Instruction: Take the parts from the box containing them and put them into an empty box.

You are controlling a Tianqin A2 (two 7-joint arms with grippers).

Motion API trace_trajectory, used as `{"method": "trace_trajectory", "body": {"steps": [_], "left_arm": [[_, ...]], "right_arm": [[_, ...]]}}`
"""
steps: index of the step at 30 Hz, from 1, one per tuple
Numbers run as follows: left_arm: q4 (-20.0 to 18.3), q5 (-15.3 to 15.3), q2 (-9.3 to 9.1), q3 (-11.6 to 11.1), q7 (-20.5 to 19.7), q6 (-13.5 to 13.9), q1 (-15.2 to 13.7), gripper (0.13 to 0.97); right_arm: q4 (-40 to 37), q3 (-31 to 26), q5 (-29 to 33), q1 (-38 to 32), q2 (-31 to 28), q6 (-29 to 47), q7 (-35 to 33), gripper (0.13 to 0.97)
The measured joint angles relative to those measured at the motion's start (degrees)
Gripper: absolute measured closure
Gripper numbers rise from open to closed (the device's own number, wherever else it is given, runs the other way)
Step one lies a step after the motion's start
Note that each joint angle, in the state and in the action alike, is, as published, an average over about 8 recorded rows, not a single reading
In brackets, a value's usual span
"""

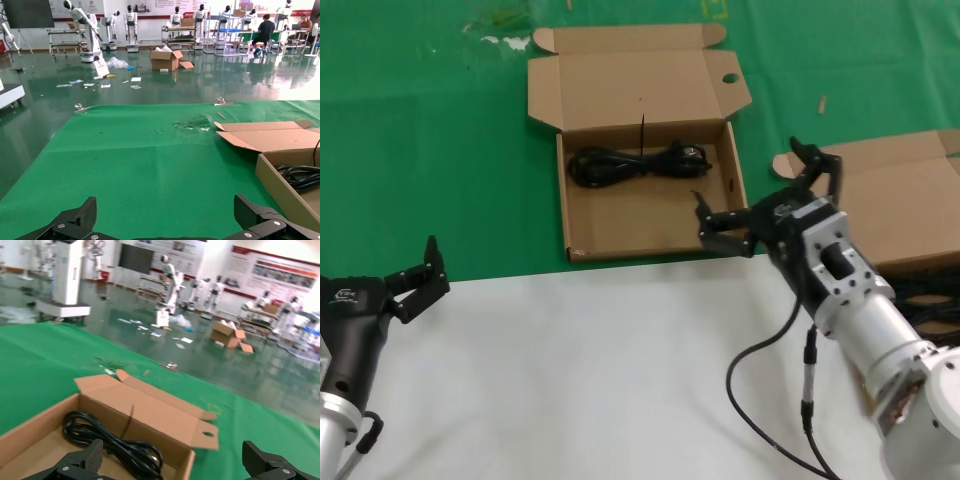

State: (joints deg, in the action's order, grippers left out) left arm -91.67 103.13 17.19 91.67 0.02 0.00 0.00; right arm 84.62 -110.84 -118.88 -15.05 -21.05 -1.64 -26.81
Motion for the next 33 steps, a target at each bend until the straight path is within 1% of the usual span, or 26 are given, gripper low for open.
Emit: {"method": "trace_trajectory", "body": {"steps": [15, 19, 23, 33], "left_arm": [[0.0, 0.0, 0.00, 0.0, 0.0, 0.0, 0.0, 0.132], [0.0, 0.0, 0.00, 0.0, 0.0, 0.0, 0.0, 0.132], [0.0, 0.0, 0.00, 0.0, 0.0, 0.0, 0.0, 0.132], [0.0, 0.0, 0.00, 0.0, 0.0, 0.0, 0.0, 0.132]], "right_arm": [[4.8, 13.2, 10.8, 10.3, 2.7, 1.1, 18.4, 0.129], [5.8, 15.8, 13.0, 12.4, 3.2, 1.4, 22.1, 0.129], [6.2, 16.8, 13.8, 13.2, 3.4, 1.4, 23.6, 0.129], [6.2, 17.0, 13.9, 13.3, 3.4, 1.5, 23.7, 0.129]]}}
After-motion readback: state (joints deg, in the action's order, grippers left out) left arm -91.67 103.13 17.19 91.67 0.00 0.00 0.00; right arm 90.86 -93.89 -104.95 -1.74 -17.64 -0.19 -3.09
